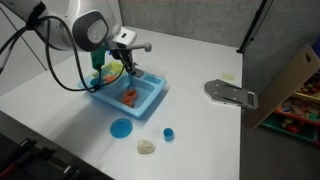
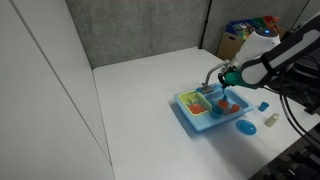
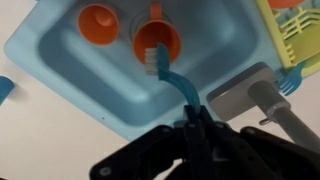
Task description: Put the blue brush in the orange cup with a handle in the sink
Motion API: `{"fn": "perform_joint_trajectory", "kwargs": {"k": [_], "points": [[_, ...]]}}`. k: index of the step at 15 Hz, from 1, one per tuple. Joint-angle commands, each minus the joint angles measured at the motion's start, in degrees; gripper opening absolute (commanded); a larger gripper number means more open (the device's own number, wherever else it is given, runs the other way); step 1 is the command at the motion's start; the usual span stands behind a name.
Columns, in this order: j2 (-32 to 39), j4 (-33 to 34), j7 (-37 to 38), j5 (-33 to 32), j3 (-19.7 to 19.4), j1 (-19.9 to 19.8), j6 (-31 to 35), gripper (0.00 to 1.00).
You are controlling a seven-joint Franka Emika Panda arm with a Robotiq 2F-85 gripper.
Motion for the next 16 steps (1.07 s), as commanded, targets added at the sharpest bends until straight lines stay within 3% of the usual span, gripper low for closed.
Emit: {"fn": "perform_joint_trajectory", "kwargs": {"k": [1,10,11,12,16], "points": [[1.27,0.36,-0.96,2.15,-0.7,0.9,2.09,0.03],[2.43,0.05,-1.41,4.74,-0.98,1.68,2.86,0.05],[2.35,-0.08,-1.4,4.84,-1.08,1.8,2.91,0.32],[2.39,-0.09,-1.25,4.81,-1.37,2.06,2.87,0.32],[1.38,-0.79,-1.69,4.87,-1.29,1.88,2.97,0.63]]}}
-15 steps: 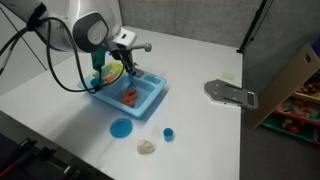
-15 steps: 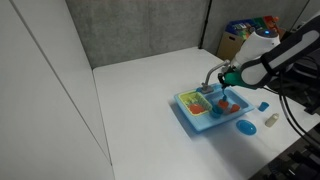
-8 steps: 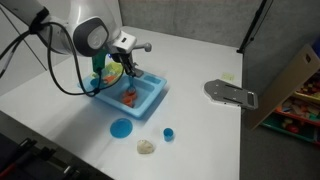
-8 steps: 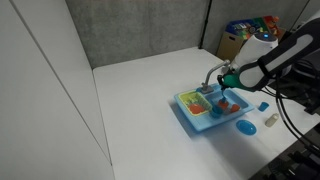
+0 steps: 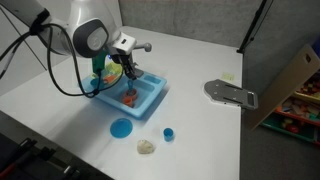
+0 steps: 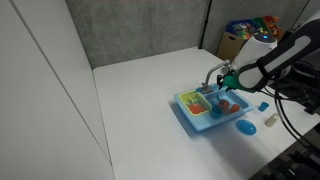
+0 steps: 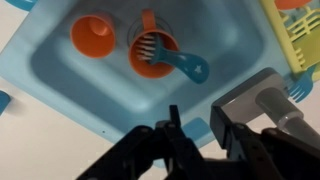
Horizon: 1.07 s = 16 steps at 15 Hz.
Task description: Put the blue brush in the orange cup with a handle in the sink
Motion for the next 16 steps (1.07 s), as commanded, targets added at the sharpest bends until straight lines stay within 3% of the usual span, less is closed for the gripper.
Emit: {"fn": "perform_joint_trajectory", "kwargs": {"k": [1,5,9,16], "points": [[-1.55,-1.04,-1.79,1.34,-0.99,0.93,0.25,0.7],[-4.61,-2.39,-3.95,0.43,-1.19,0.56,-2.01,0.99],[-8.74,-3.65,-11.17,-0.83,0.41,-1.31,-7.14,1.0],[-18.36,-4.82,-18.9,-6.66,0.7,-2.28,-21.83,1.0]]}}
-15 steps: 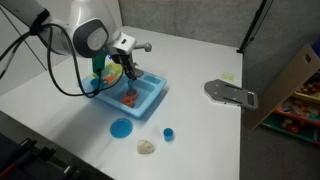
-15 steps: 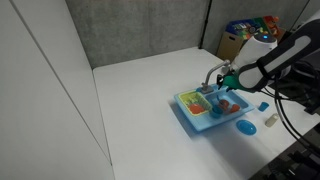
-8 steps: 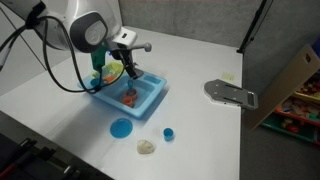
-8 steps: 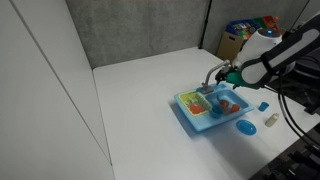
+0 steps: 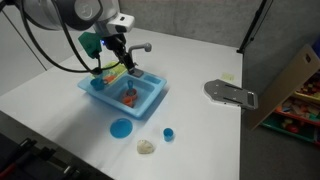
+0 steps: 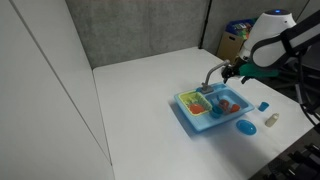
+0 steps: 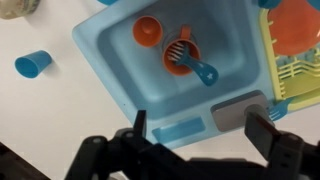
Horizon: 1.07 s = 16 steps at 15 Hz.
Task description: Put the blue brush in the orange cup with a handle in the sink
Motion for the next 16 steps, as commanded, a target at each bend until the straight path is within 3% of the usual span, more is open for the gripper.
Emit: {"fn": "perform_joint_trajectory", "kwargs": {"k": [1,9,16], "points": [[-7.82,-2.24,-4.41,-3.37,1.89,-2.31,-7.84,1.0],[-20.72,-2.51,-16.22,-3.24,8.98,-8.35,-25.17,1.0],[-32.5,0.87,-17.59,-6.16,12.73,-11.26,-44.13,1.0]]}}
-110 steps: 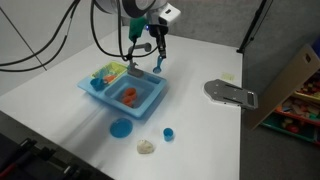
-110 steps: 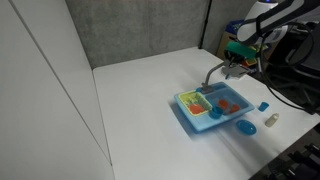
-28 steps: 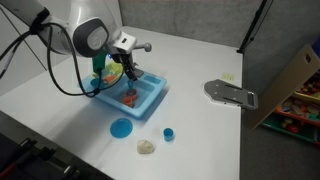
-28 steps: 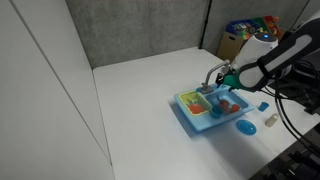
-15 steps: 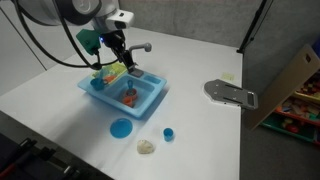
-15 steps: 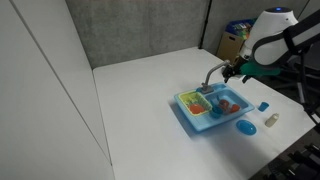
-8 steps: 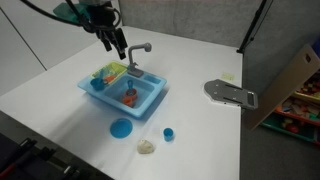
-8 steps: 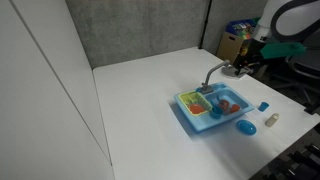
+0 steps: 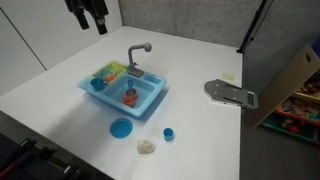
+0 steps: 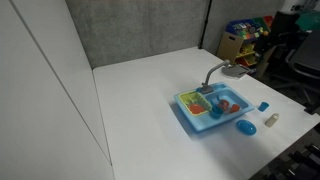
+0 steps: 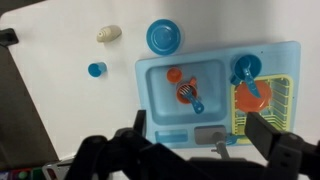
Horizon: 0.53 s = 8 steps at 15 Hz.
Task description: Put the blue brush in the orange cup with a handle in the sink
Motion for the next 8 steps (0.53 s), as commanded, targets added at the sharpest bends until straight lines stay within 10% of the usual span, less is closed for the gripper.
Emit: {"fn": "perform_joint_trajectory", "kwargs": {"k": [1,8], "points": [[-7.01,1.9,-1.66,-2.2,2.42,-2.29,-9.69,1.0],[-14.42,3.04,-11.11,1.73,3.59,-1.6,-17.97,1.0]]}}
